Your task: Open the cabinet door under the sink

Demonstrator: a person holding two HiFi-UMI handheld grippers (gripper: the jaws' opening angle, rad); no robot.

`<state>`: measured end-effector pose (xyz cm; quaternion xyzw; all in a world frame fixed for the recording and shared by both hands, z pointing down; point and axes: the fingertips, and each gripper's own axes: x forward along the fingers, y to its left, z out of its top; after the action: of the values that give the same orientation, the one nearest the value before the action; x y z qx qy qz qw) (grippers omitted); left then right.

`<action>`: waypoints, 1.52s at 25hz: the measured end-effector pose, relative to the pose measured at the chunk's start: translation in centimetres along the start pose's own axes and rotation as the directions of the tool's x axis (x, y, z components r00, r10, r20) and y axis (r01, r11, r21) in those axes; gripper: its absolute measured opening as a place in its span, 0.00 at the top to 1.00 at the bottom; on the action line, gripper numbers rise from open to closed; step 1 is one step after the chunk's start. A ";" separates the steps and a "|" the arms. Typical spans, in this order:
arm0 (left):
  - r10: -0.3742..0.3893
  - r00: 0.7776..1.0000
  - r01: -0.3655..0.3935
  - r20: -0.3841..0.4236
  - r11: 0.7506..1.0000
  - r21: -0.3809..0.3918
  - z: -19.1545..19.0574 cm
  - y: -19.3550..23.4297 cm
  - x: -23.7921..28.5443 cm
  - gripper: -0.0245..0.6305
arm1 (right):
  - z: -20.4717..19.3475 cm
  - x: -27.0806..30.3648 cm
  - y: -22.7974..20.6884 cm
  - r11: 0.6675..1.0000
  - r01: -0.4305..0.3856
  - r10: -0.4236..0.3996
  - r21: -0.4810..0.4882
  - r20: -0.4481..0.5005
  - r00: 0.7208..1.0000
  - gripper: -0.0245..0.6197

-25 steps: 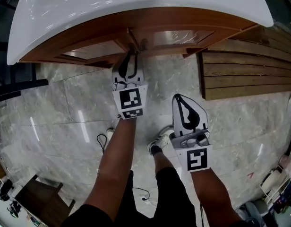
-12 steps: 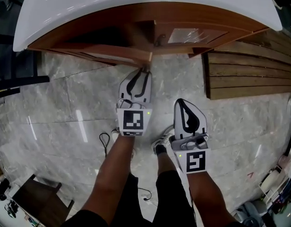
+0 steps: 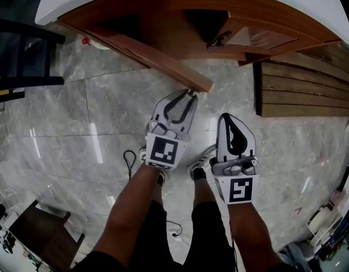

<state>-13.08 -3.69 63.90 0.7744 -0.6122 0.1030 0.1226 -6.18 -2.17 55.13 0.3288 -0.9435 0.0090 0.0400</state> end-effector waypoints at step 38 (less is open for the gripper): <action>-0.045 0.998 0.050 -0.048 0.994 0.101 -5.7 8.7 -19.5 0.84 | 0.5 2.9 12.8 0.999 -0.047 0.047 0.005 -0.052 0.998 0.93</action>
<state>-26.07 14.16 63.82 0.7915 -0.5845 0.1489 0.0990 -16.41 6.01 55.03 0.3061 -0.9496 0.0204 0.0635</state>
